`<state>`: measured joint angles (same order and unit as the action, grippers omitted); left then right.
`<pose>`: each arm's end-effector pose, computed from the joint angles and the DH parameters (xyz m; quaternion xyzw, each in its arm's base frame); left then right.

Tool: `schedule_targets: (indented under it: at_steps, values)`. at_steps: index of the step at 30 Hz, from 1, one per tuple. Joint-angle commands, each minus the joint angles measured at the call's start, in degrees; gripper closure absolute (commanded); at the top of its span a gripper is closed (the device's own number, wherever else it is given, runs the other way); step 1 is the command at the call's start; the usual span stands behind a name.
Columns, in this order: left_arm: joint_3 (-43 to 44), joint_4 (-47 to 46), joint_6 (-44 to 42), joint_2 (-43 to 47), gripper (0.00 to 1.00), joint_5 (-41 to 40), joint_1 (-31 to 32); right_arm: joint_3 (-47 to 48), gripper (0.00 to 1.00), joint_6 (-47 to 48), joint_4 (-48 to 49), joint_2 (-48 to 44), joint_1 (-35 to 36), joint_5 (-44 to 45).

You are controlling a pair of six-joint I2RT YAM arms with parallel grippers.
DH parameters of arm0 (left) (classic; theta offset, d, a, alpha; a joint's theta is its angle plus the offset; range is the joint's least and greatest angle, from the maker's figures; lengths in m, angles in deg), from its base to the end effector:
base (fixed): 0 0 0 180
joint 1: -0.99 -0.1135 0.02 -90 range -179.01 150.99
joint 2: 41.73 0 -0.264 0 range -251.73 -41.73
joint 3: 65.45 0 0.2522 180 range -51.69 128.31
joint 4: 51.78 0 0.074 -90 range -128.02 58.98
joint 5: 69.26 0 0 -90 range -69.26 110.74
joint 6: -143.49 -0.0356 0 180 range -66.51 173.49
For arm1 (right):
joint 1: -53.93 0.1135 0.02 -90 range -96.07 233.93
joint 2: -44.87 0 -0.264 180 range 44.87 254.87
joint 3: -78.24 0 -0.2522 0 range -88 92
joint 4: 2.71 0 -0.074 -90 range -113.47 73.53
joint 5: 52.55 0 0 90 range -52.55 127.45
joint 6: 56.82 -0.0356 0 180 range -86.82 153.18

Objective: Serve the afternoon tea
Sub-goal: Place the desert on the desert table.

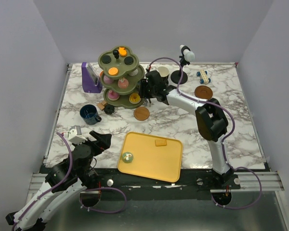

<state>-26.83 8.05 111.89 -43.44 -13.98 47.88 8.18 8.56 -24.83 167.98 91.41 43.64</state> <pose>0.0509 -0.0247 0.2326 -0.2438 0.7750 -0.2683 0.5177 0.3984 0.3006 0.2140 -0.0747 0.8841 0.1956 0.4178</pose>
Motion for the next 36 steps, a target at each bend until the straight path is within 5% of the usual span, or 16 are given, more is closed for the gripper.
schedule_targets:
  at_steps: [1,17,36]
  values:
    - [0.8,0.5,0.2,0.7,0.01,-1.4,0.3,1.8,0.46,-0.6,-2.0,0.5,-0.2,1.6]
    - [0.7,0.5,0.4,1.3,0.01,-1.4,0.7,1.4,0.26,-1.5,-3.6,-0.1,-0.2,2.3]
    - [0.7,0.4,0.4,1.5,0.01,-1.8,0.8,-11.0,0.26,-3.3,-3.7,-14.4,-0.2,3.4]
